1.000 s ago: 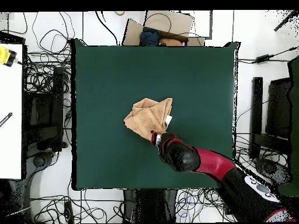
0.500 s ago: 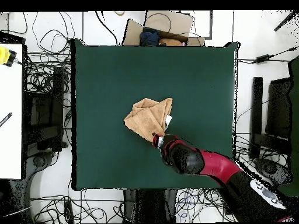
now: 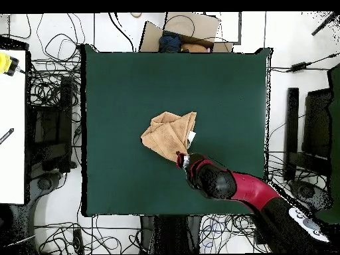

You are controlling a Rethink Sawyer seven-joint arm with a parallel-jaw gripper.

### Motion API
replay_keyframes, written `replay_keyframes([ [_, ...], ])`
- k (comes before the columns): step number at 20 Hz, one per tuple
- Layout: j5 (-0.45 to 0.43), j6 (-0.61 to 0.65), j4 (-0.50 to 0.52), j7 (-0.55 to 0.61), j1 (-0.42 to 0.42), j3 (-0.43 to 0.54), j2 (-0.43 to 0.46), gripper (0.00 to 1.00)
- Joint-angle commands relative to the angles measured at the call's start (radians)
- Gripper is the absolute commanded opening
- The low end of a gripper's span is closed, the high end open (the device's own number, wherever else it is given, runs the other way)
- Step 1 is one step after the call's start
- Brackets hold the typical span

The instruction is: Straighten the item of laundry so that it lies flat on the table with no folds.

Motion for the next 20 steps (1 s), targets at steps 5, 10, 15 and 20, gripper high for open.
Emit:
replay_keyframes([
  [5, -0.011, 0.0, 0.0, 0.094, 0.009, 0.035, 0.064, 1.0],
  [10, -0.015, -0.012, -0.018, 0.096, 0.011, 0.02, 0.099, 1.0],
  [15, -0.025, -0.001, -0.033, 0.098, 0.039, -0.027, 0.07, 1.0],
  [20, -0.021, 0.024, -0.026, 0.084, 0.026, -0.015, 0.021, 1.0],
])
